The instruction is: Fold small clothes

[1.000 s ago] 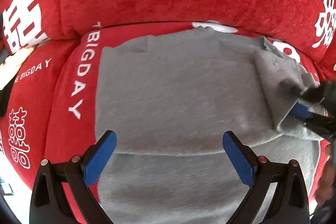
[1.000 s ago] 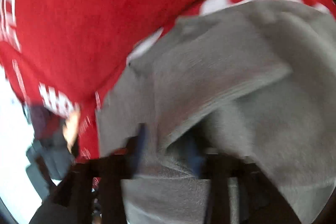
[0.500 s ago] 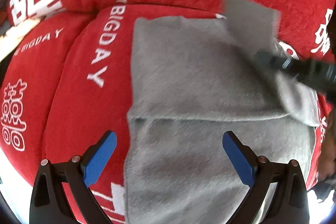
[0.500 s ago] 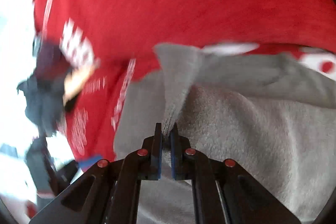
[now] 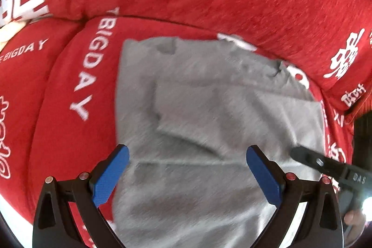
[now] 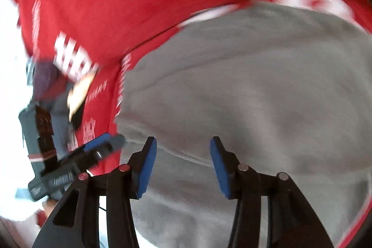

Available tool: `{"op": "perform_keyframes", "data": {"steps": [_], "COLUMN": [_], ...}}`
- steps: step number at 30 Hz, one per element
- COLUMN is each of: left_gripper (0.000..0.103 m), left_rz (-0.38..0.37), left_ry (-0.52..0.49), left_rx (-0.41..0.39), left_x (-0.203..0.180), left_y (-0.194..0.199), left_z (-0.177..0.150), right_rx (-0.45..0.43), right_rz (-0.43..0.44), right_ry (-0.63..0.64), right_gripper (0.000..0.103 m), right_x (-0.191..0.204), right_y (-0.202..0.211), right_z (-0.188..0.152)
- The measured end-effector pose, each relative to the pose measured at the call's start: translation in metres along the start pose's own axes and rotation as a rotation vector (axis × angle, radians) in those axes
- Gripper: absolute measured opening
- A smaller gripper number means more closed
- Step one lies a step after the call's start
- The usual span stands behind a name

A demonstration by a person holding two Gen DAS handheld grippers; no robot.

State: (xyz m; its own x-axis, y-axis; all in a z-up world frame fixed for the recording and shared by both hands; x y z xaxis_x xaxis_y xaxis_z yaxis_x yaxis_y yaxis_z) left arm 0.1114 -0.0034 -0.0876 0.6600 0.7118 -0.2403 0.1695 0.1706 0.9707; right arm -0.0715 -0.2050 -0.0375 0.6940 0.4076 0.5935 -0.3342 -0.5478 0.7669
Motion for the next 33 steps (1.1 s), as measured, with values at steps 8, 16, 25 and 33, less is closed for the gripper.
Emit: {"op": "perform_keyframes", "data": {"steps": [8, 16, 25, 33], "left_gripper": [0.101, 0.101, 0.097, 0.029], "left_rz": [0.148, 0.25, 0.159, 0.115], "left_ry": [0.048, 0.026, 0.075, 0.063], "left_rx": [0.015, 0.033, 0.055, 0.042], "left_x": [0.004, 0.015, 0.027, 0.026], "left_y": [-0.03, -0.038, -0.037, -0.025], "left_z": [0.014, 0.005, -0.005, 0.002], "right_rx": [-0.21, -0.312, -0.219, -0.205], "right_rz": [0.146, 0.245, 0.19, 0.178], "right_ry": [-0.505, -0.555, -0.513, -0.505], "right_gripper": [0.052, 0.007, 0.009, 0.012], "right_x": [-0.14, -0.167, -0.175, -0.173], "right_y": [0.072, 0.08, 0.069, 0.066], "right_z": [-0.049, -0.028, -0.035, -0.037]}}
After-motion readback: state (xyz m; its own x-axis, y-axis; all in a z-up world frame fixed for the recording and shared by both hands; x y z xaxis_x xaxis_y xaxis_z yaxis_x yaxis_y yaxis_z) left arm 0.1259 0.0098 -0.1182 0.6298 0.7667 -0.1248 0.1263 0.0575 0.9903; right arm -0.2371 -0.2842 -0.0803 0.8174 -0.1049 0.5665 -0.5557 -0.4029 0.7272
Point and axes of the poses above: each gripper's, at about its wrist camera, not at the fingertips, and y roughly against the way its jaws point, x to its left, z to its top, the point moved 6 cm from there along -y, roughly the way its jaws point, and after that the axes turned 13 degrees about x, right-handed, at the moved point
